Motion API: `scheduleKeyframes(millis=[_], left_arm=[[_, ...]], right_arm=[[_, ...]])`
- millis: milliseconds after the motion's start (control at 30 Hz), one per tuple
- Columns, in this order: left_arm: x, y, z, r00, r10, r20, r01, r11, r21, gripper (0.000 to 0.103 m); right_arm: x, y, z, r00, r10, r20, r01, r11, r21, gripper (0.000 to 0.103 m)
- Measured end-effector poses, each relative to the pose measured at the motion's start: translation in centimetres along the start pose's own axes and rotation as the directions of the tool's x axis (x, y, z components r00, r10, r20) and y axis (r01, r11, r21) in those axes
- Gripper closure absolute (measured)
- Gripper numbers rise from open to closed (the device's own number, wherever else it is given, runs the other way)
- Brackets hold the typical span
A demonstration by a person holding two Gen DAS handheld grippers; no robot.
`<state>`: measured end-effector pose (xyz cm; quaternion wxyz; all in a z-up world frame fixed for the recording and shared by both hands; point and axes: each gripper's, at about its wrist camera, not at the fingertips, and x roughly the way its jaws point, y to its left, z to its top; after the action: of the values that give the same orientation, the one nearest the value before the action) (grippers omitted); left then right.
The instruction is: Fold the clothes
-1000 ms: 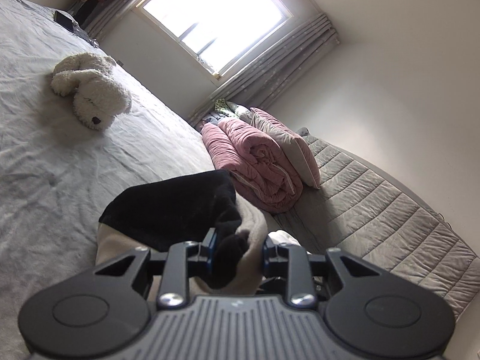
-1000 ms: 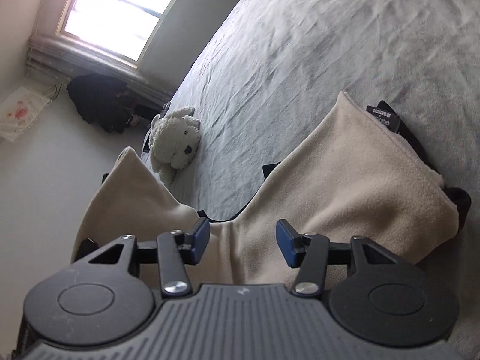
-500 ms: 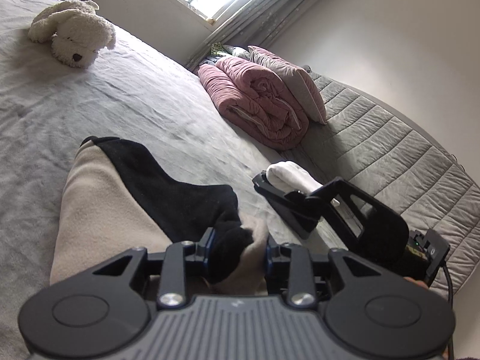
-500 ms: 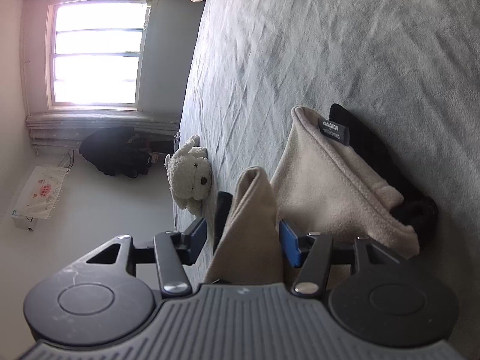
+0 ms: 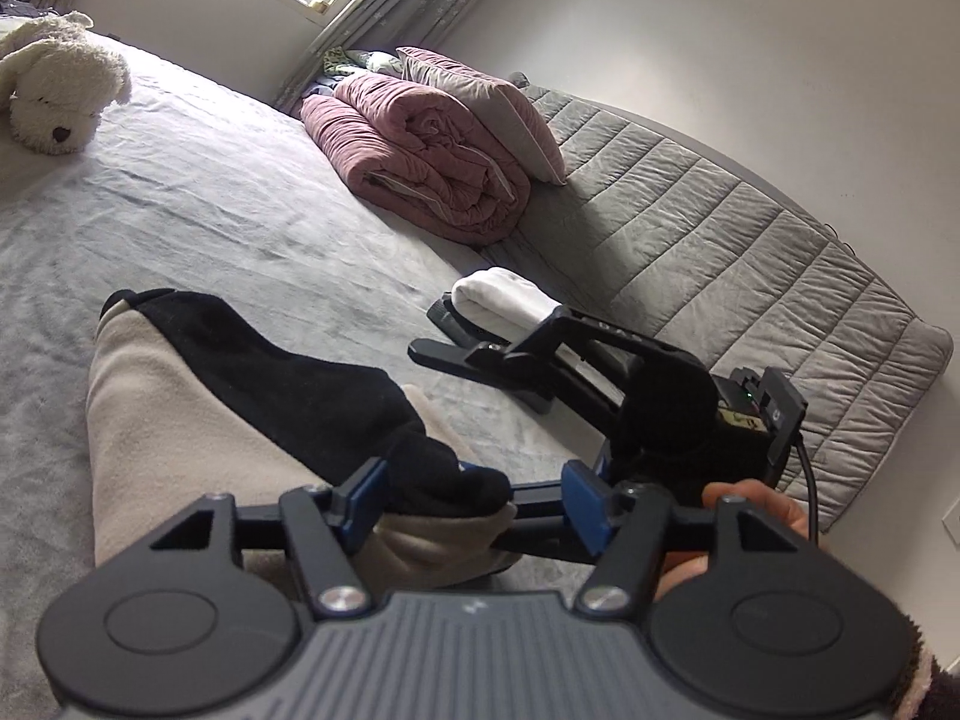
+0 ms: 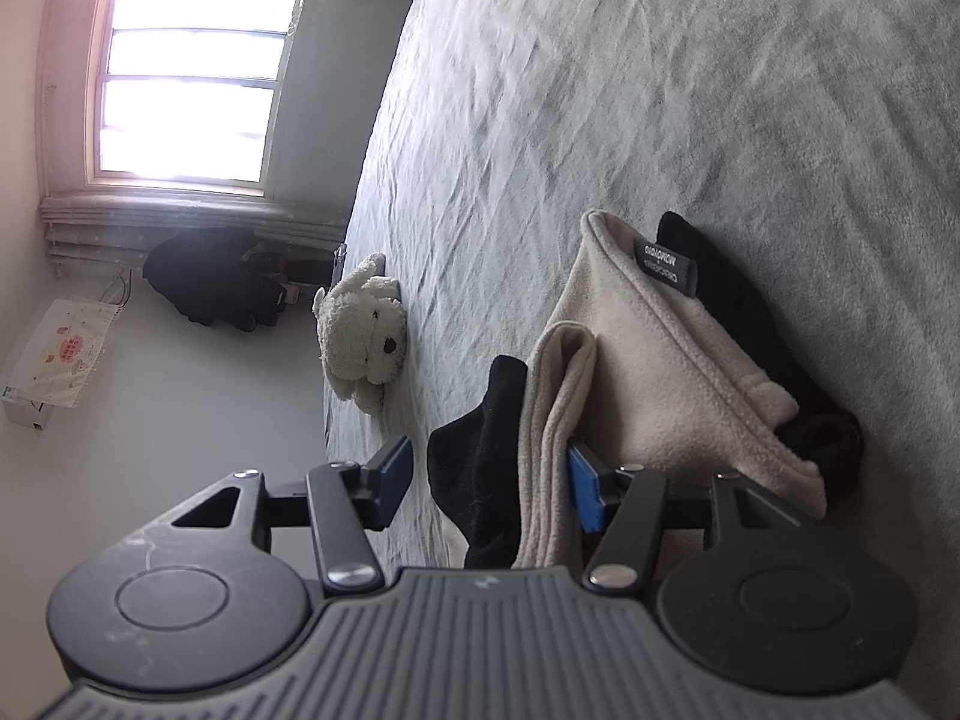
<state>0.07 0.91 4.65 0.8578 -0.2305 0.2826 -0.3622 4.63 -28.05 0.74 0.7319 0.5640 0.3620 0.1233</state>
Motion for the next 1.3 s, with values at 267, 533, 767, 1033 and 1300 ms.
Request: scheduleKeyframes(millis=[267,533,767,1033,1300], left_arm=[[-3.0,3.3,0.8,0.999,0.028,0.026,-0.026,0.997,-0.078,0.046],[-3.6,6.0,1.3,0.985,0.146,0.087,-0.137,0.986,-0.099,0.061],[-2.6,6.6,1.3,0.973,0.208,0.099,-0.203,0.978,-0.054,0.064],[-1.6,5.7,1.6,0.976,0.185,0.117,-0.182,0.983,-0.032,0.064],[0.3,4.1,1.3,0.983,0.149,0.108,-0.149,0.989,-0.005,0.064]], right_arm=[[0.3,2.5,-1.2,0.996,-0.093,-0.004,0.090,0.973,-0.212,0.044],[2.6,5.7,-4.4,0.956,-0.266,0.127,0.291,0.788,-0.542,0.068],[2.1,7.5,-5.3,0.965,-0.163,0.208,0.260,0.718,-0.646,0.080],[0.0,8.4,-4.3,0.969,-0.061,0.241,0.214,0.698,-0.683,0.082],[-2.1,7.0,-2.9,0.964,-0.024,0.265,0.206,0.698,-0.686,0.082]])
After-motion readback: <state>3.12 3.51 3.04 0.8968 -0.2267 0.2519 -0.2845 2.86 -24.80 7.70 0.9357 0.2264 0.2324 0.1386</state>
